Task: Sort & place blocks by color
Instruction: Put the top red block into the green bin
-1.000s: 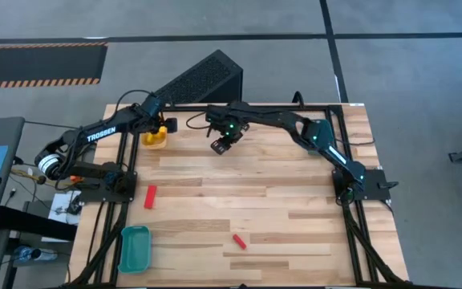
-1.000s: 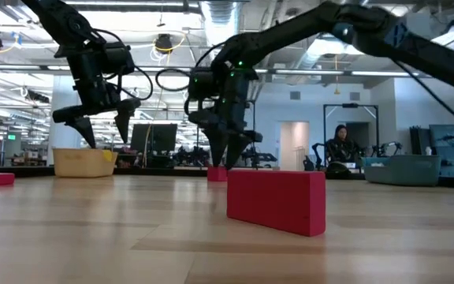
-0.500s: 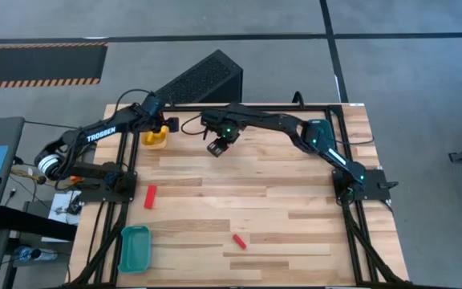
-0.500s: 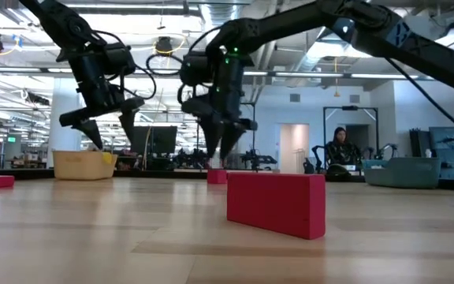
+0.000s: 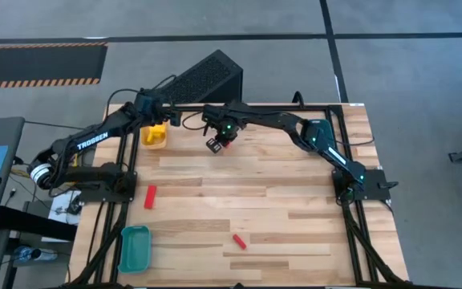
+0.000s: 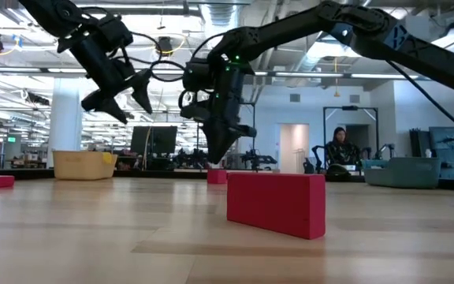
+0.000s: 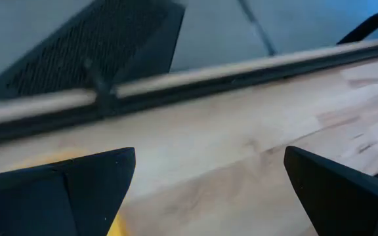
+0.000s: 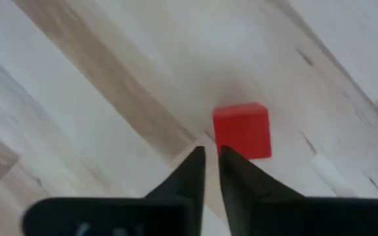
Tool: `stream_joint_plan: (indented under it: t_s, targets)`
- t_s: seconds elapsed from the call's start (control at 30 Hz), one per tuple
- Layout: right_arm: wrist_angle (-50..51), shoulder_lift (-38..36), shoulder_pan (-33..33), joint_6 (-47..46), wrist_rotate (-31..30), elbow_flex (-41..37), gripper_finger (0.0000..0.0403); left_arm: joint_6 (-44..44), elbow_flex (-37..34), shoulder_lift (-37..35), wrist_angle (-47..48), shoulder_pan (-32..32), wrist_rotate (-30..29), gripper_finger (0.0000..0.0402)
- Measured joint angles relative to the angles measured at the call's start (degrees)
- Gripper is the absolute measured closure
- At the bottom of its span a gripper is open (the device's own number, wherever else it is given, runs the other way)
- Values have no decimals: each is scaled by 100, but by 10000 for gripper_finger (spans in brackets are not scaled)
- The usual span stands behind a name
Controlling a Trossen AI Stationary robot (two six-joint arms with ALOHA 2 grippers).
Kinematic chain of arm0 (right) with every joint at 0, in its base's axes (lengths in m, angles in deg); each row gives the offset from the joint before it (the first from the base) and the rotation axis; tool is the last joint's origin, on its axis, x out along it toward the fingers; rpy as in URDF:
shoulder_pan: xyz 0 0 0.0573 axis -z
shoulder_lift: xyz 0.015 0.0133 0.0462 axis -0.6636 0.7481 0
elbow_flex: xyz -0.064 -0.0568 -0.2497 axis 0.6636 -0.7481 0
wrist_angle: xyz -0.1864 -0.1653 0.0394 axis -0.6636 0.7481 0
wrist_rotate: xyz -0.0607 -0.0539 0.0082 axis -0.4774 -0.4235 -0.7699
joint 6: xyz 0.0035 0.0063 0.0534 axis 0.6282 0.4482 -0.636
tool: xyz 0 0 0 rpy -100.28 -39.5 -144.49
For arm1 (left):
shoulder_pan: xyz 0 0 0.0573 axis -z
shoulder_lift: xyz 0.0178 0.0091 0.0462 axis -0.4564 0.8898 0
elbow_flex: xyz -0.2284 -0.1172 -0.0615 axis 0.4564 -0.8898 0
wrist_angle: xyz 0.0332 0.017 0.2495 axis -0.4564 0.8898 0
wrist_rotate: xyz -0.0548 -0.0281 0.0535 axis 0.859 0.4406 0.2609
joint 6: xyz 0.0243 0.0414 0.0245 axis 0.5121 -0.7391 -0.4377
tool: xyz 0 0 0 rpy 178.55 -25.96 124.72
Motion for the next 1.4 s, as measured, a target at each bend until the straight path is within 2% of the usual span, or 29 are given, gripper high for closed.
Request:
stream_joint_plan:
  t_s: [0.17, 0.27, 0.43, 0.6, 0.8, 0.93, 1.1, 1.3, 1.4]
  targets:
    - [93, 110, 161, 122, 532, 3, 378, -122, 0, -86, -279, 49, 49, 26]
    - [75, 133, 199, 151, 471, 15, 397, -138, 0, -98, -399, 53, 136, 26]
    - [153, 148, 178, 127, 564, 13, 388, -237, 0, -95, -386, 69, 147, 26]
    - [369, 142, 130, 394, 794, 13, 397, -741, 0, -93, -572, 133, 314, 26]
    - [548, 17, 64, 845, 1295, 85, 395, -2004, 0, -92, -875, 419, 1287, 26]
    - [429, -618, -46, 846, 961, 93, 398, -2523, -2, 37, -916, 731, 1484, 26]
    - [404, -1371, -50, 707, 281, 96, 399, -3020, -7, 711, -1410, 1094, 1622, 26]
    - [571, -2186, -111, 407, -363, 101, 393, -3022, -11, 1452, -2103, 1343, 1697, 26]
    - [718, -2485, -305, 197, -1067, -147, 394, -2976, -11, 1620, -2373, 1361, 1739, 26]
